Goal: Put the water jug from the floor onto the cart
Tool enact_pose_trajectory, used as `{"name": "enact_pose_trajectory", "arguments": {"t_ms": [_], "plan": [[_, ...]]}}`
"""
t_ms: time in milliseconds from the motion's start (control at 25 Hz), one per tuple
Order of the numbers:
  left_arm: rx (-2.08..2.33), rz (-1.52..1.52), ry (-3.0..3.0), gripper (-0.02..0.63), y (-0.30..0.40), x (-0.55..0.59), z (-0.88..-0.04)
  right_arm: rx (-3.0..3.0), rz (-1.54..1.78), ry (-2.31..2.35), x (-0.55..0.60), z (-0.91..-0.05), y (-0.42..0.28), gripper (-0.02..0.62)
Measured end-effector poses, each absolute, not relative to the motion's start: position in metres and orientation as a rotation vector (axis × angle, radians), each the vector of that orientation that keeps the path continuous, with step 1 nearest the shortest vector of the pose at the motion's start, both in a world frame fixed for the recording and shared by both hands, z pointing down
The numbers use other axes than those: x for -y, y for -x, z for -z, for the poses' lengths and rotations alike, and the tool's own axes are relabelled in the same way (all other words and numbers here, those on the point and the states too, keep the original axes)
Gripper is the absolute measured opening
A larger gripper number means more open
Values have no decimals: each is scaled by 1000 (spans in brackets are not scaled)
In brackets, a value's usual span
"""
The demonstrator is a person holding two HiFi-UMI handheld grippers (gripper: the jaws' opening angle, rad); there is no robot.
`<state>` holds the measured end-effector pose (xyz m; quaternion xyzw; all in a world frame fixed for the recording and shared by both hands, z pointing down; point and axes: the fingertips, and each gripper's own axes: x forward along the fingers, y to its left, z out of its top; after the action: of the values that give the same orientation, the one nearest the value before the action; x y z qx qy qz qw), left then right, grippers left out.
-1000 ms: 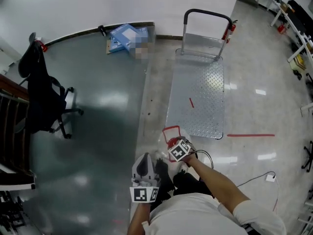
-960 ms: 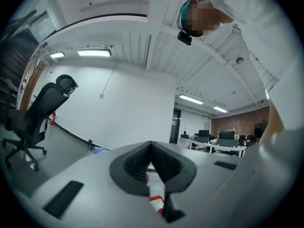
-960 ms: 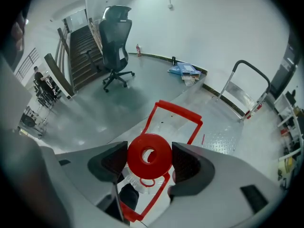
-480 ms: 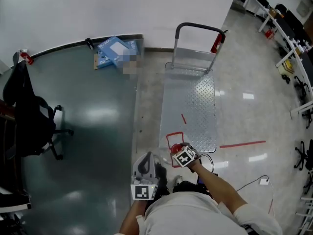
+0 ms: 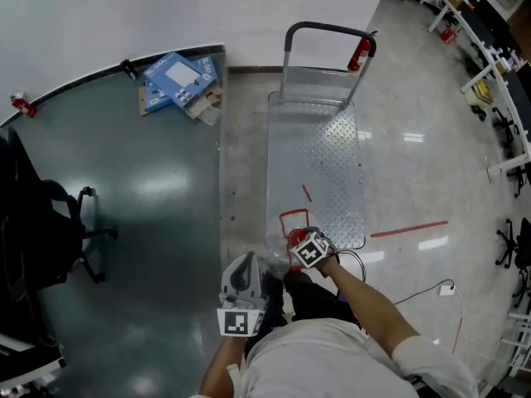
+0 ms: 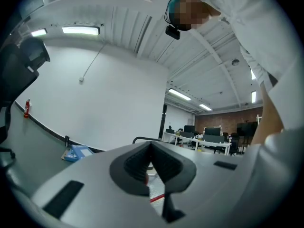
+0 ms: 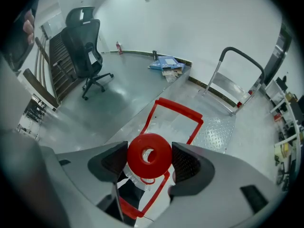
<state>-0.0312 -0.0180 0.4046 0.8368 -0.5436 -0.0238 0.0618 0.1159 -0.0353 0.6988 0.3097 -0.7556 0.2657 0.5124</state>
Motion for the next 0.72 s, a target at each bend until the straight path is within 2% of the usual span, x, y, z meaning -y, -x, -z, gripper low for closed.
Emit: {"name": "enact_pose_trajectory", "arguments": {"t_ms": [400, 720], "plan": [[1693, -8, -2435, 3, 24, 58, -424, 1782, -748, -770, 90, -760, -118, 293], [1696, -37, -2358, 3, 24, 71, -440, 1835, -750, -774, 129, -759, -88, 287]]}}
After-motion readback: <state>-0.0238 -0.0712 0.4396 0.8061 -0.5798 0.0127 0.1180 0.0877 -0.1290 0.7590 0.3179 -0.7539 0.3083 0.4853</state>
